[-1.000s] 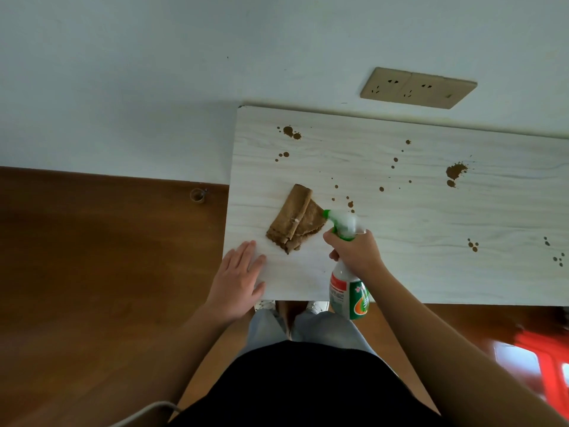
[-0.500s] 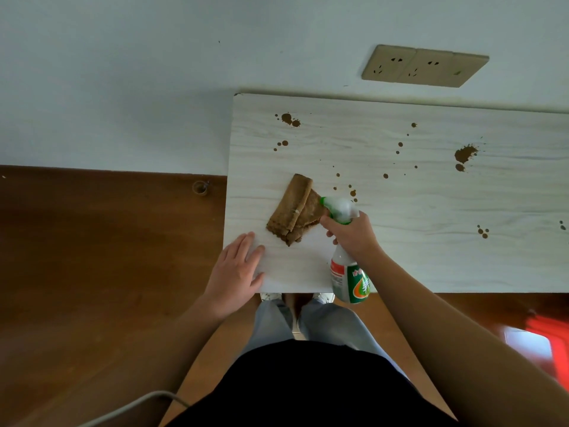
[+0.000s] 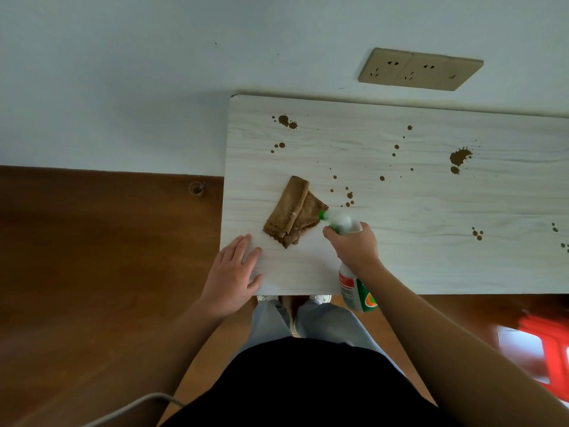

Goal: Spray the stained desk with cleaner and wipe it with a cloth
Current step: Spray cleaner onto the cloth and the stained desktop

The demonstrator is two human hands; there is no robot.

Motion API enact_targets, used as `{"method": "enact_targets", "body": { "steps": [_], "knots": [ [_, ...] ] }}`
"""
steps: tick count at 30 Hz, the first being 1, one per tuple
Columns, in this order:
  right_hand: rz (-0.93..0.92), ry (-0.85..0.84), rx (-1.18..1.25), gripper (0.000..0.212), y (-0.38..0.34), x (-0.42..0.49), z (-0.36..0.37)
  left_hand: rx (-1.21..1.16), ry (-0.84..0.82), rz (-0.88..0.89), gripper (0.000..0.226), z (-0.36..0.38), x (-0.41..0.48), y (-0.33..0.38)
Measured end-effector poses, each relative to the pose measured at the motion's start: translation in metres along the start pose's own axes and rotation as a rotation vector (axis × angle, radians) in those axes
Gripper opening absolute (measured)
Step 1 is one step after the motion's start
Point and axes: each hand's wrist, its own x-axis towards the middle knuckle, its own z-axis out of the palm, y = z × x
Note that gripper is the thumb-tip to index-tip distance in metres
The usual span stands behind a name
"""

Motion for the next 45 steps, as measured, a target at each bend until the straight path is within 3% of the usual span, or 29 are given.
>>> {"method": "enact_targets", "body": {
  "steps": [10,16,21,25,29,35,45],
  "knots": [
    [-0.087,-0.084,-0.008,0.06,-0.012,-0.006,0.005,-0.003,0.015,0.01,0.054,0.002,-0.001,-0.002],
    [-0.116,-0.032,-0.079,0.035,-0.017,-0.01,0.005,-0.002,-0.001,0.006,0.057,0.001,-0.001,-0.002],
    [-0.239,-0.095,-0.164,0.024,-0.025,-0.015,0.002,0.003,-0.005,0.007,0.057,0.0,-0.002,-0.002],
    [-0.337,-0.041,-0.183,0.025,-0.026,-0.023,-0.005,-0.004,-0.008,-0.002,0.056,0.001,-0.002,-0.001],
    [-0.308,0.022,-0.184,0.034,-0.021,-0.022,-0.012,-0.009,-0.001,-0.001,0.055,0.001,-0.002,-0.001],
    [-0.289,0.018,-0.133,0.023,-0.024,-0.025,-0.02,-0.011,-0.004,-0.005,0.055,-0.001,-0.002,0.0],
    [-0.182,0.043,-0.057,0.025,-0.019,-0.026,-0.033,0.012,-0.016,-0.011,0.055,-0.002,-0.001,0.003]
  ]
}}
